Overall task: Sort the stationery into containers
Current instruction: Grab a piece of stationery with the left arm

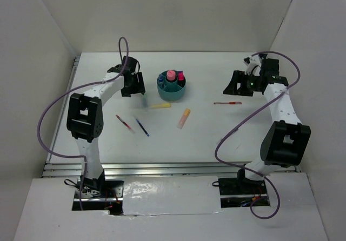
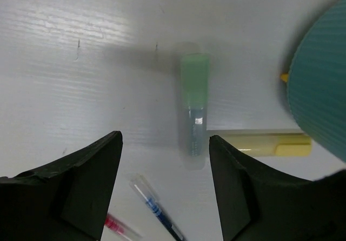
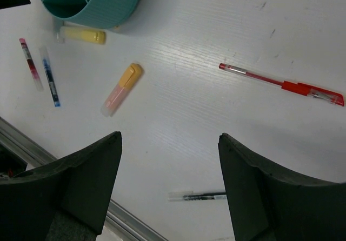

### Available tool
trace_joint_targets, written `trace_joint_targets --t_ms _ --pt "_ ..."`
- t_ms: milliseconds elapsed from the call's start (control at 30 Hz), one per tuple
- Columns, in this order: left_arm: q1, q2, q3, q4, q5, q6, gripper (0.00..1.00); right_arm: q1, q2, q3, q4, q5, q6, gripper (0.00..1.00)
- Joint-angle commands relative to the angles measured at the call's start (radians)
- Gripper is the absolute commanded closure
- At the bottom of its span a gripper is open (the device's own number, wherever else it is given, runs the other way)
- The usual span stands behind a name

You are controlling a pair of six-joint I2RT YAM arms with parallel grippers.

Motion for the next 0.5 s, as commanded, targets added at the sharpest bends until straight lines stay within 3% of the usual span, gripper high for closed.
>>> trace_joint_targets --t_ms 0,467 --pt "-0.006 0.053 0.095 -0.015 0.018 -0.057 0.22 -0.019 -0.037 0.000 -0.044 0.006 -0.002 0.21" --pt "-0.001 0.209 0.229 -0.052 0.039 -0.060 0.25 -0.031 -0.027 -0.010 -0.044 -0.006 0.011 0.21"
